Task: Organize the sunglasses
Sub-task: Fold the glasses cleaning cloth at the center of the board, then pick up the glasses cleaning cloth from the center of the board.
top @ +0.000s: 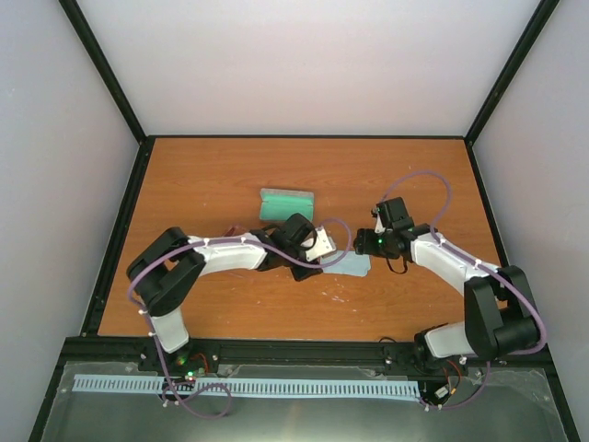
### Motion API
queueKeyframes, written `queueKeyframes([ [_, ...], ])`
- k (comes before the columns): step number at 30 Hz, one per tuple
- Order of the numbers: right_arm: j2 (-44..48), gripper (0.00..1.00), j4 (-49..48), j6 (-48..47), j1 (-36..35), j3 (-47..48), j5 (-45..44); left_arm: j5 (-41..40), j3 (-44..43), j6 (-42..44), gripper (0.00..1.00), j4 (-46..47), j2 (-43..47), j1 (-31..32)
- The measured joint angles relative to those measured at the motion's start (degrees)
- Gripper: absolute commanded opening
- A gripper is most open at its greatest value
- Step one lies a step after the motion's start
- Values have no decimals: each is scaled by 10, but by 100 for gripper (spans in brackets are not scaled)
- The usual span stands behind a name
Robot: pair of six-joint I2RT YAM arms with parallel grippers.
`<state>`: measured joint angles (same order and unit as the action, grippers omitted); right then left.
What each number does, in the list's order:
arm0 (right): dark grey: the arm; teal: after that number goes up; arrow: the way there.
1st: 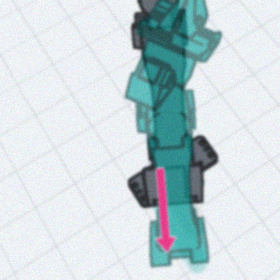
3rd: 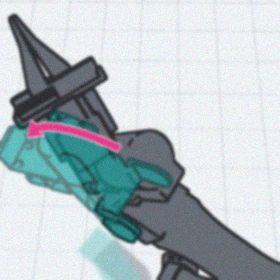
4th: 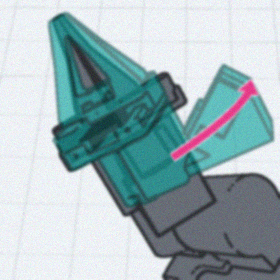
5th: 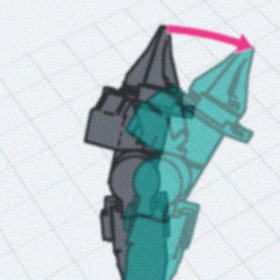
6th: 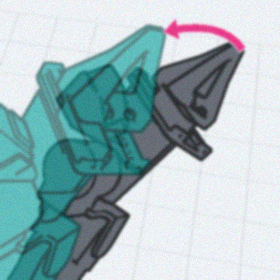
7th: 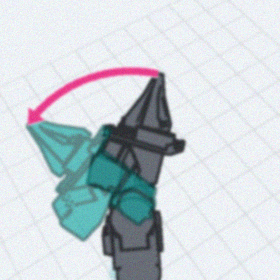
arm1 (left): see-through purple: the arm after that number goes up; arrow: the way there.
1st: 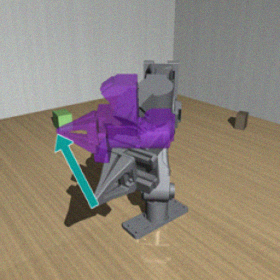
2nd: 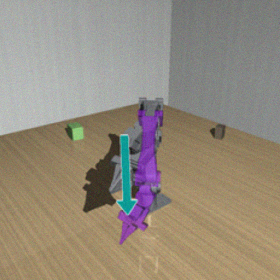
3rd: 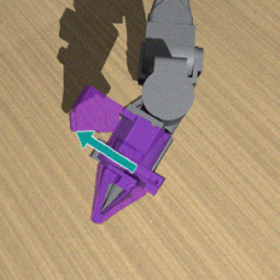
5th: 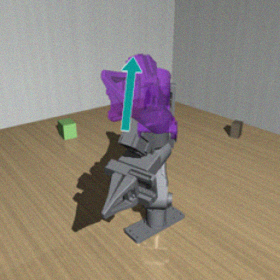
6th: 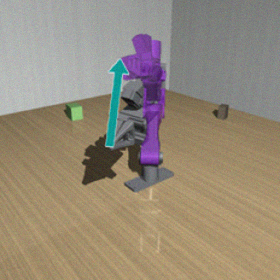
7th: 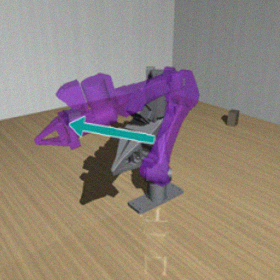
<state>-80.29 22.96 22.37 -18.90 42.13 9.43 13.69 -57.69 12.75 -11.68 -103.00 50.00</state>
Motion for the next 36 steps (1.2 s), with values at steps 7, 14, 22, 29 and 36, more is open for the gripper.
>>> queueKeyframes([
  [7,-23,70,39,-21,0,25,-39,-8,21,-21,51,15,88,-11],
  [14,-68,70,71,-46,-1,25,-41,4,20,-44,51,12,89,-69],
  [22,-95,66,72,-57,-13,44,-46,5,20,-47,51,13,83,-91],
  [29,-134,43,66,-69,-32,80,-55,5,19,-48,50,14,76,-92],
  [36,-132,22,62,-62,-38,73,-58,10,18,-50,50,14,69,-94],
])
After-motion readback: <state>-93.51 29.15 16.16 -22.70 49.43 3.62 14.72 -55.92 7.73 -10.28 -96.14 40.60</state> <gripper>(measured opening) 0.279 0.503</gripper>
